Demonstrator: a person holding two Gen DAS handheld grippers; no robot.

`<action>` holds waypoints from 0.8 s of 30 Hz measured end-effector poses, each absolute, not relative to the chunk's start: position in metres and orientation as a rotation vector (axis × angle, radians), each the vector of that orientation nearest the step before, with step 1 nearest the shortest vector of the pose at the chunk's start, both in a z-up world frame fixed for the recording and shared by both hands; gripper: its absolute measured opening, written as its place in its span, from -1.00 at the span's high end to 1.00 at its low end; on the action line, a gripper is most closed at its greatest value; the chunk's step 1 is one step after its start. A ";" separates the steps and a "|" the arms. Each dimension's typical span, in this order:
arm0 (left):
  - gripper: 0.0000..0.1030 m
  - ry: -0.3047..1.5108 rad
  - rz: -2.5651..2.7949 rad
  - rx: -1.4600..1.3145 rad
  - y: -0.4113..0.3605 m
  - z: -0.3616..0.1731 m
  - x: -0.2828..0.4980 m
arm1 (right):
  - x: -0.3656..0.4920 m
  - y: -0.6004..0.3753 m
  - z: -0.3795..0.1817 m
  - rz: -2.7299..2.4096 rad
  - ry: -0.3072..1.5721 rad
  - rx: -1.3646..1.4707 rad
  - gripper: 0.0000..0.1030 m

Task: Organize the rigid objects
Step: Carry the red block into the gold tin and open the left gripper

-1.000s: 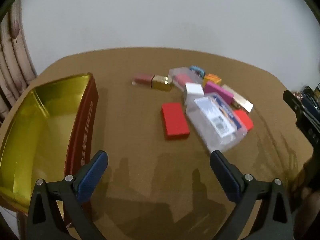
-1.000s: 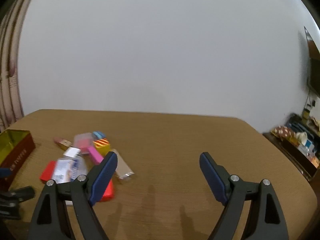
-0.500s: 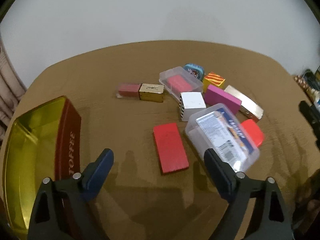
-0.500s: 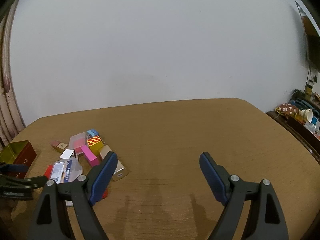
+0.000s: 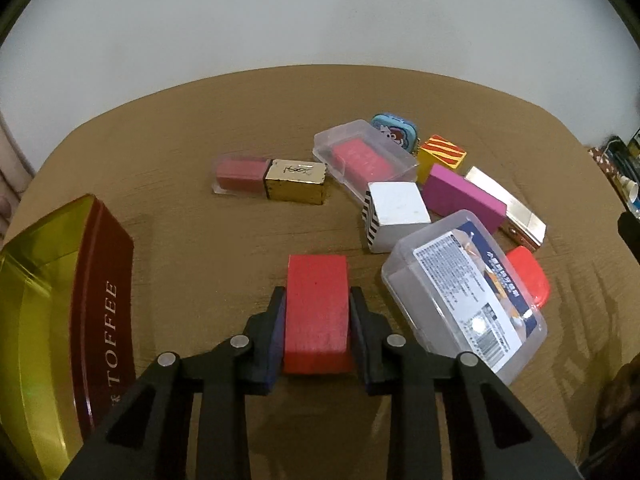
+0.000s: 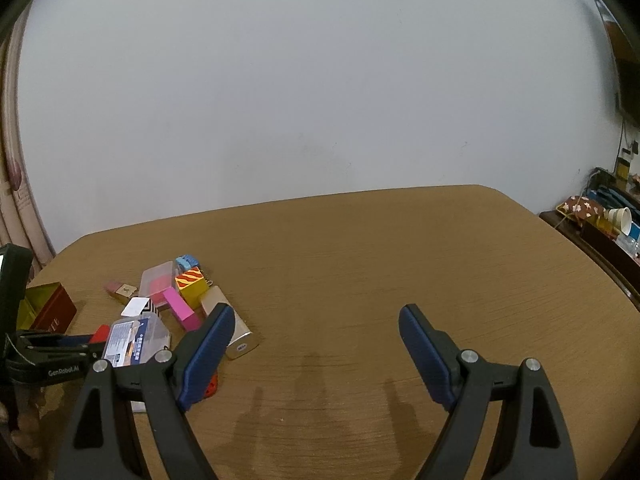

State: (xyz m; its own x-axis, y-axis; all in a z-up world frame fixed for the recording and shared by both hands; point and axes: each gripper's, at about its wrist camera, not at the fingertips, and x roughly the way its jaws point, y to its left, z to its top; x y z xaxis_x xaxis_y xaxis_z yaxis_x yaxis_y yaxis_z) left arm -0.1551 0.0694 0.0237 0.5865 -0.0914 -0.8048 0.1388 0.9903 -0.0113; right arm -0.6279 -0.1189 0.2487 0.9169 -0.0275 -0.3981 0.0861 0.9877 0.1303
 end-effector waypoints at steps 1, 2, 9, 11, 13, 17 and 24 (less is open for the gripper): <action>0.49 0.932 -0.144 0.054 0.074 0.029 -0.175 | -0.629 -0.120 0.249 -0.059 0.407 0.149 -0.68; 0.49 0.924 -0.147 0.057 0.078 0.035 -0.197 | -0.630 -0.120 0.250 -0.057 0.408 0.149 -0.68; 0.49 0.856 -0.102 0.044 0.134 0.136 -0.314 | -0.636 -0.114 0.255 -0.038 0.410 0.137 -0.68; 0.49 0.846 -0.060 0.012 0.164 0.168 -0.357 | -0.637 -0.112 0.255 -0.037 0.410 0.134 -0.68; 0.49 0.840 0.003 -0.002 0.208 0.190 -0.403 | -0.638 -0.112 0.256 -0.038 0.412 0.134 -0.68; 0.49 0.895 0.118 0.007 0.288 0.203 -0.429 | -0.637 -0.110 0.256 -0.055 0.425 0.136 -0.68; 0.49 1.016 0.175 -0.038 0.372 0.197 -0.445 | -0.631 -0.101 0.258 -0.074 0.437 0.100 -0.68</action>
